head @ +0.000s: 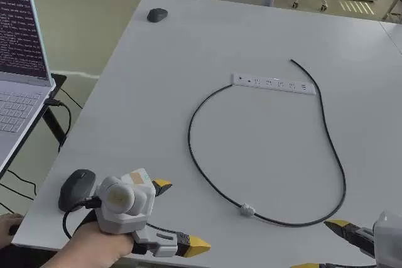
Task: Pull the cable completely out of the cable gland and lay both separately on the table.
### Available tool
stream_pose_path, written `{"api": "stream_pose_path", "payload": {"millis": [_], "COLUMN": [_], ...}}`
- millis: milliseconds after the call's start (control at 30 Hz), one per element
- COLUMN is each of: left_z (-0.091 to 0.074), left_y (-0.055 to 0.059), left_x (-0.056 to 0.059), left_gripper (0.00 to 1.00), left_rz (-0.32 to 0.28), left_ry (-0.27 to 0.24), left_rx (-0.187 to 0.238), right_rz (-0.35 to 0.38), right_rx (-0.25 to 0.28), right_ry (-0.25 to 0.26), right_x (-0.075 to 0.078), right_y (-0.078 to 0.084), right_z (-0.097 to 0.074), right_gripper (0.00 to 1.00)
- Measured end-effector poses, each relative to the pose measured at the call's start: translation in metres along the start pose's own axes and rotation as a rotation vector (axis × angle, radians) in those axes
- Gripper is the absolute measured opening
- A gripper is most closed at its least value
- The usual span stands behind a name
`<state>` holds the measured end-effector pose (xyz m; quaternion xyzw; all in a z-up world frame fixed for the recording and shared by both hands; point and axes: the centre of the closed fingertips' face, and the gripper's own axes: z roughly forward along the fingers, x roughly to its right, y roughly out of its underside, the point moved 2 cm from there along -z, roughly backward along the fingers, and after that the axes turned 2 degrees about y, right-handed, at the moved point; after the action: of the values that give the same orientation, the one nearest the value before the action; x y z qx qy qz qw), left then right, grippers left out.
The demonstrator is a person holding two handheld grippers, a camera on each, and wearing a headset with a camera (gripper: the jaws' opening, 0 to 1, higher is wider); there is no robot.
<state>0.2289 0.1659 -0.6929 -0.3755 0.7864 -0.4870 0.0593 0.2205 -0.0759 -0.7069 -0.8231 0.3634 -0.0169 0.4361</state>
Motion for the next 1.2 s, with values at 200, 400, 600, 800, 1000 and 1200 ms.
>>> {"api": "stream_pose_path", "payload": {"millis": [200,400,600,800,1000,1200], "left_z": [-0.002,-0.004,-0.002,0.003,0.008,0.015], "left_y": [0.002,0.003,0.003,0.002,-0.001,0.000], "left_x": [-0.007,-0.010,-0.007,-0.009,-0.007,-0.010], "left_gripper": [0.95,0.96,0.98,0.99,0.99,0.99], "left_rz": [0.010,0.013,0.022,0.003,0.007,0.008], "left_ry": [-0.013,-0.007,0.011,0.019,0.036,0.040], "left_rx": [-0.015,-0.019,-0.038,-0.032,-0.036,-0.047], "right_rz": [-0.015,-0.035,-0.049,-0.076,-0.060,-0.097], "right_rx": [0.001,0.000,-0.008,-0.042,-0.036,-0.074], "right_ry": [-0.002,0.009,0.020,0.027,0.045,0.044], "right_x": [-0.003,0.000,0.000,0.005,0.015,0.016], "right_y": [0.000,0.002,0.000,0.001,-0.005,-0.006], "right_z": [-0.001,0.001,0.003,0.000,-0.001,0.000], "right_gripper": [0.90,0.91,0.93,0.99,0.99,0.99]}}
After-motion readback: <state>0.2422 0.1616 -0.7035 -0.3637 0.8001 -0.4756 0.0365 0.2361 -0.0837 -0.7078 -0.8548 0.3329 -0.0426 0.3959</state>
